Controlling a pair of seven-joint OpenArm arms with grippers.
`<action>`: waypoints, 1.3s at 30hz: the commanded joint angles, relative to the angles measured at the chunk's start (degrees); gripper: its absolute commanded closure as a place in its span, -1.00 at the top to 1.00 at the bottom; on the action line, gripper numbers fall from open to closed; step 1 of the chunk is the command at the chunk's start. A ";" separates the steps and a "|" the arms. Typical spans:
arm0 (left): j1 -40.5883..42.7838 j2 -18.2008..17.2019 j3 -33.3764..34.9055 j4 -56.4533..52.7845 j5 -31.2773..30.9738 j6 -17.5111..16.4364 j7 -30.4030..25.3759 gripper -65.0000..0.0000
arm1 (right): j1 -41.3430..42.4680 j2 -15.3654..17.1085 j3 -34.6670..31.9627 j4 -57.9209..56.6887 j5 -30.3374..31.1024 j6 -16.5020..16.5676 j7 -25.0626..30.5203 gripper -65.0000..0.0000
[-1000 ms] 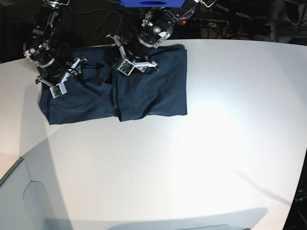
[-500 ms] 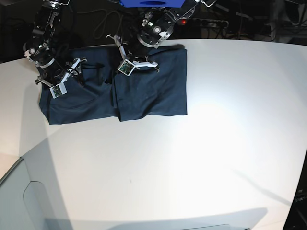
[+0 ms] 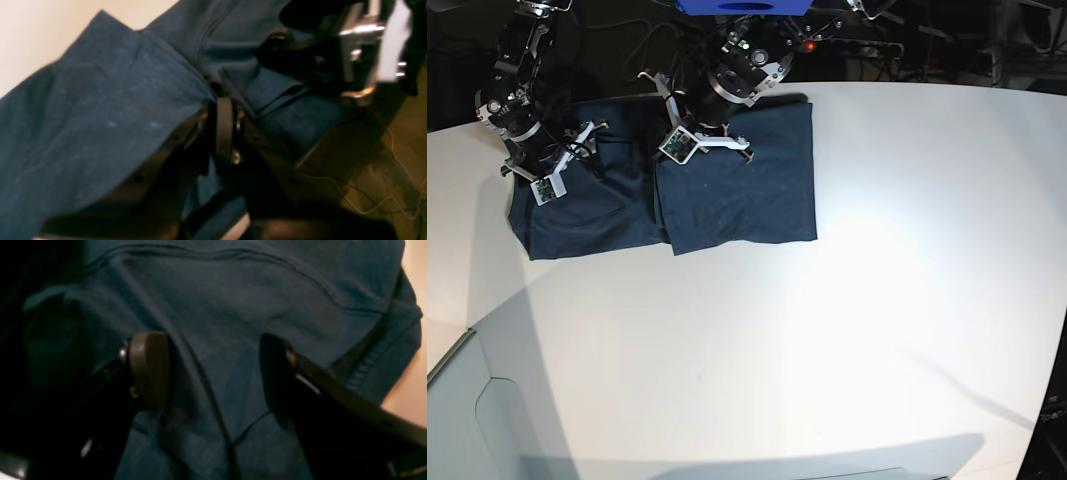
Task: Fold the T-shirt properly
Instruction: 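Lower the folded end onto the strip and open the left gripper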
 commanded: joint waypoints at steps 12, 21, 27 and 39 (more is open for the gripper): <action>-0.09 -0.47 3.33 1.04 0.49 -1.40 -0.86 -1.00 | 0.39 0.59 0.14 0.81 0.81 0.90 1.25 0.25; -2.38 -3.90 8.08 -0.10 0.49 -1.32 -0.77 -1.00 | 0.39 0.59 0.14 0.81 0.81 0.90 1.25 0.25; -2.02 -4.08 7.64 -0.37 0.49 -1.23 -0.77 -1.00 | 0.39 0.50 0.14 0.90 0.81 0.90 1.25 0.25; -2.02 -3.72 7.55 -3.53 0.49 -1.14 -0.77 -1.00 | 0.39 0.59 0.14 1.25 0.81 0.90 1.25 0.25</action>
